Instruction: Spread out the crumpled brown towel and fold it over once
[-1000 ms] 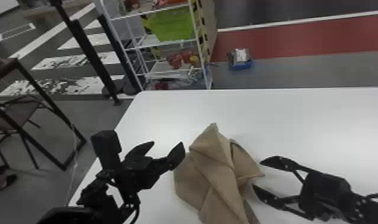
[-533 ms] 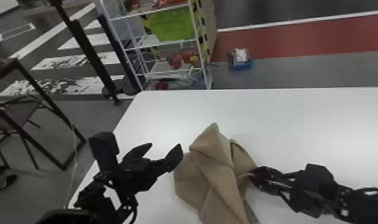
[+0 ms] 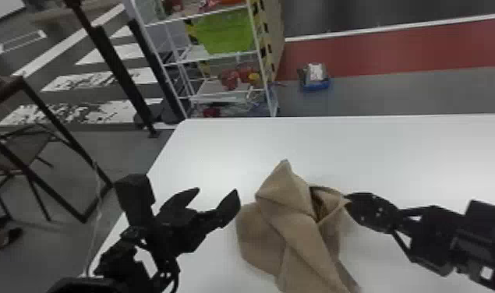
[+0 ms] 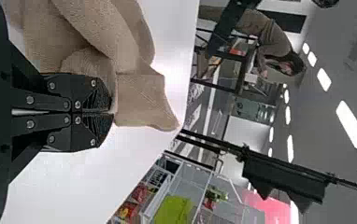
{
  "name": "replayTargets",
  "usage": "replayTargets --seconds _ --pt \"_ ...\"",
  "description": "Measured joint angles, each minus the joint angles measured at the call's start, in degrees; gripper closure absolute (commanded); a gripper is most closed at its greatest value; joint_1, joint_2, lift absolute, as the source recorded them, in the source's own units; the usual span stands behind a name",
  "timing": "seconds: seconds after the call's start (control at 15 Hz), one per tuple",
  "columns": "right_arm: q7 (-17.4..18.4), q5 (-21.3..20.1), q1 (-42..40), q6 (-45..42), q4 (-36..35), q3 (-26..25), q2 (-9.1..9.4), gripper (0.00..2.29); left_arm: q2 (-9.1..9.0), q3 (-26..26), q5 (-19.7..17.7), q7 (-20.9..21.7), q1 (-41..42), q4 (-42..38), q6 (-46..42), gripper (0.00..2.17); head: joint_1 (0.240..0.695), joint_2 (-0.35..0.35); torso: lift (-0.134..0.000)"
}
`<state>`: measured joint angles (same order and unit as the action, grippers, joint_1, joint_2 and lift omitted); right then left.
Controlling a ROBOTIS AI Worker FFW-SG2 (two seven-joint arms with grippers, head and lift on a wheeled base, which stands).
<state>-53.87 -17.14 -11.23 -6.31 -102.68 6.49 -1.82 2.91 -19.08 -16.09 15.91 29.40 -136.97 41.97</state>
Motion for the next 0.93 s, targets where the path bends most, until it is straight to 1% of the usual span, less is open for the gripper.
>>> replayTargets --seconds 0.07,0.2,0.27,0.33,0.4,0.47,0.53,0.6,0.67,0.73,0.8,0.87,0.93 --pt "0.1 1.7 -0.7 0.7 -2.2 -1.1 0.00 2.01 -0.02 0.0 0.0 0.0 0.2 -0.2 0.0 0.02 0.695 0.350 -0.123" --pt "0.7 6.8 -2.1 4.1 -8.0 -4.1 0.06 2.01 -0.07 0.2 0.2 0.0 0.5 -0.5 0.0 0.02 0.695 0.340 -0.123" --pt "2.0 9.5 -3.0 6.0 -11.4 -6.0 0.11 2.01 -0.08 0.3 0.3 0.0 0.6 -0.6 0.0 0.02 0.695 0.320 -0.123" --pt "4.1 11.4 -3.8 6.9 -14.2 -7.9 0.19 2.01 -0.10 0.5 0.4 0.0 0.7 -0.6 0.0 0.02 0.695 0.298 -0.123" --pt "6.1 12.8 -4.3 7.4 -16.0 -10.3 0.26 2.01 -0.09 0.6 0.5 0.0 0.7 -0.6 0.0 0.02 0.695 0.250 -0.123" --pt "7.2 14.1 -4.3 8.2 -16.6 -12.7 0.30 2.01 -0.07 0.8 0.6 0.0 0.7 -0.6 0.0 0.02 0.695 0.218 -0.123" --pt "7.5 15.9 -3.4 10.5 -16.1 -16.2 0.31 2.01 -0.04 0.9 0.7 0.0 0.7 -0.6 0.0 0.02 0.695 0.183 -0.123" --pt "7.7 17.6 -1.6 13.3 -13.8 -20.1 0.29 2.01 -0.01 1.1 0.8 0.0 0.7 -0.6 0.0 0.02 0.695 0.148 -0.123" --pt "8.7 18.4 0.3 15.2 -10.6 -23.6 0.27 2.01 0.01 1.2 0.8 0.0 0.7 -0.6 0.0 0.02 0.695 0.060 -0.123" --pt "10.5 18.8 2.7 16.2 -6.0 -27.6 0.19 1.99 0.05 1.5 1.0 0.0 0.7 -0.5 -0.1 0.02 0.695 0.007 -0.123" --pt "13.0 18.7 4.9 16.3 -1.2 -30.8 -0.16 1.83 0.07 1.8 1.4 0.0 0.7 -0.5 -0.1 0.02 0.695 0.007 -0.123" --pt "15.3 18.0 6.8 16.1 3.1 -32.6 -0.99 1.25 0.10 2.1 1.7 0.0 0.7 -0.5 -0.1 0.02 0.695 -0.077 -0.123" --pt "17.8 16.5 9.1 15.7 8.5 -33.7 -2.57 0.22 0.14 2.4 1.9 0.0 0.7 -0.5 -0.1 0.02 0.695 -0.113 -0.123"
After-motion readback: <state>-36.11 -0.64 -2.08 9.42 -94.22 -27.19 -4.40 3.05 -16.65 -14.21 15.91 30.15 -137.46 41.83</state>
